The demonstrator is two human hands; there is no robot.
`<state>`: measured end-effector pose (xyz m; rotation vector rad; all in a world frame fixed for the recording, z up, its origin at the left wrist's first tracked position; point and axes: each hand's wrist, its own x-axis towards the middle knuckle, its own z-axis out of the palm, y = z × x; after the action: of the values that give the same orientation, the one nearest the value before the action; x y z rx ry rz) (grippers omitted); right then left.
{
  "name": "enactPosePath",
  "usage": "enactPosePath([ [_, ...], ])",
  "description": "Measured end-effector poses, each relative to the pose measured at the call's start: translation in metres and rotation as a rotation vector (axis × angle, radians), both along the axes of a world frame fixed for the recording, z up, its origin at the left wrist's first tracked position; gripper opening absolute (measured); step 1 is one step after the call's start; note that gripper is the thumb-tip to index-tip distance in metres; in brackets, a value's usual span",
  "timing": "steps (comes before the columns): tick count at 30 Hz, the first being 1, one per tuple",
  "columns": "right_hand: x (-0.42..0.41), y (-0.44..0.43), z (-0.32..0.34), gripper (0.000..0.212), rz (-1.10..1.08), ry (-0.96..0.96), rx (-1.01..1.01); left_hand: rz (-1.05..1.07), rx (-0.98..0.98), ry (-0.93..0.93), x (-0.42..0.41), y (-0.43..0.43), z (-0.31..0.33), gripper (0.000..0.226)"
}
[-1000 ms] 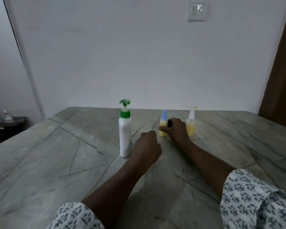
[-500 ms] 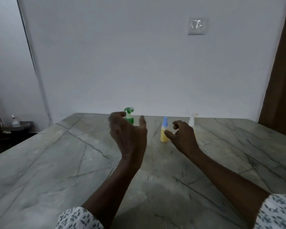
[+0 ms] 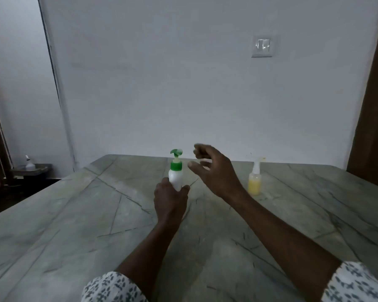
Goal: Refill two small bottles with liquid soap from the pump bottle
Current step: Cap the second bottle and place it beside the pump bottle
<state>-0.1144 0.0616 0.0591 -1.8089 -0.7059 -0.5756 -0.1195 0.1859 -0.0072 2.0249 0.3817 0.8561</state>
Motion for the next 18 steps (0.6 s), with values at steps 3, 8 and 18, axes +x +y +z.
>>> enactPosePath([
  [3, 0.001, 0.022, 0.020, 0.059, 0.070, -0.050, 0.010, 0.005, 0.004, -0.009, 0.001, -0.001, -0.001, 0.049],
  [8, 0.011, 0.036, 0.022, 0.077, 0.044, -0.076, -0.012, -0.008, 0.007, -0.012, 0.005, 0.001, -0.003, 0.048],
  [18, 0.031, 0.015, 0.019, 0.049, -0.034, -0.066, 0.013, -0.083, 0.091, 0.007, 0.025, 0.018, 0.001, 0.049],
])
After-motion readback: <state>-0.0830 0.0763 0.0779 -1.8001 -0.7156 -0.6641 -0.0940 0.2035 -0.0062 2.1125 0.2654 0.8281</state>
